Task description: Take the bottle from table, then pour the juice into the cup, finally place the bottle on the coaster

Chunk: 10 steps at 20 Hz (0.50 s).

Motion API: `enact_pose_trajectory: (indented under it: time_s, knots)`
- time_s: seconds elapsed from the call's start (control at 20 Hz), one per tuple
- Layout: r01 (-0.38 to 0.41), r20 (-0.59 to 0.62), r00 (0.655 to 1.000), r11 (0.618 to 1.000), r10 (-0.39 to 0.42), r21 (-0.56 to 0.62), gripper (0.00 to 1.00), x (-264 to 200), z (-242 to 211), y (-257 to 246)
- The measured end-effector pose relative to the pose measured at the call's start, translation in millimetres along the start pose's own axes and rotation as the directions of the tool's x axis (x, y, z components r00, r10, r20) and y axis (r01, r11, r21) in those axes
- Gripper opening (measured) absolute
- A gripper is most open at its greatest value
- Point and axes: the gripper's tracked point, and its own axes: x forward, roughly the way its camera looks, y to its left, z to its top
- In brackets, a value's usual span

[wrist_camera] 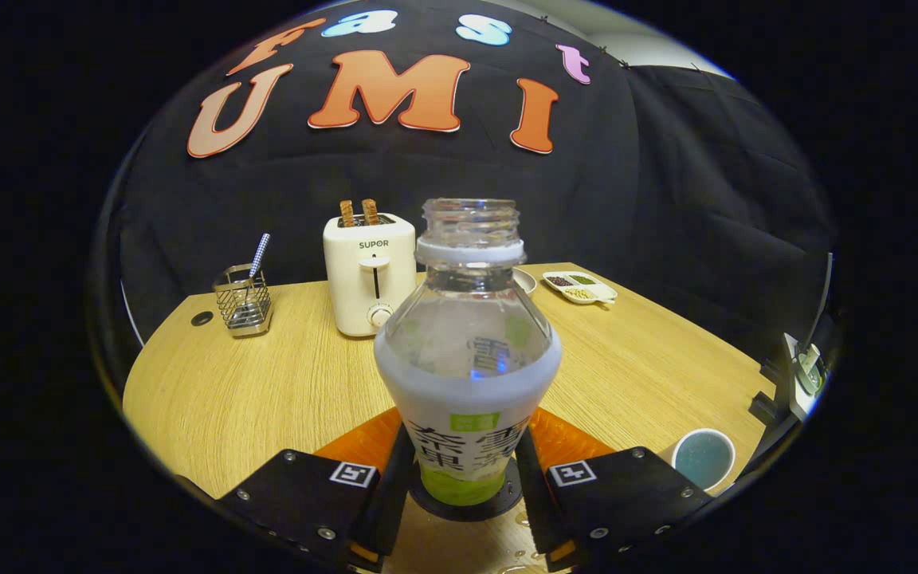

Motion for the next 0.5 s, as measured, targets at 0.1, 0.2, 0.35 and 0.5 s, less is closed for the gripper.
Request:
enact_pose_trajectory:
  time_s: [0.1, 0.2, 0.35, 0.5]
  knots:
    - [0.011, 0.003, 1.0, 1.0, -0.011, 0.0, 0.67, -3, 0, -3]
    - [0.014, 0.003, 1.0, 1.0, -0.014, -0.014, 0.73, -2, -3, -4]
    - [-0.003, 0.011, 1.0, 1.0, 0.004, -0.031, 0.86, -5, -2, -2]
    - [-0.022, 0.029, 0.999, 1.0, 0.022, -0.022, 0.9, -13, 5, 1]
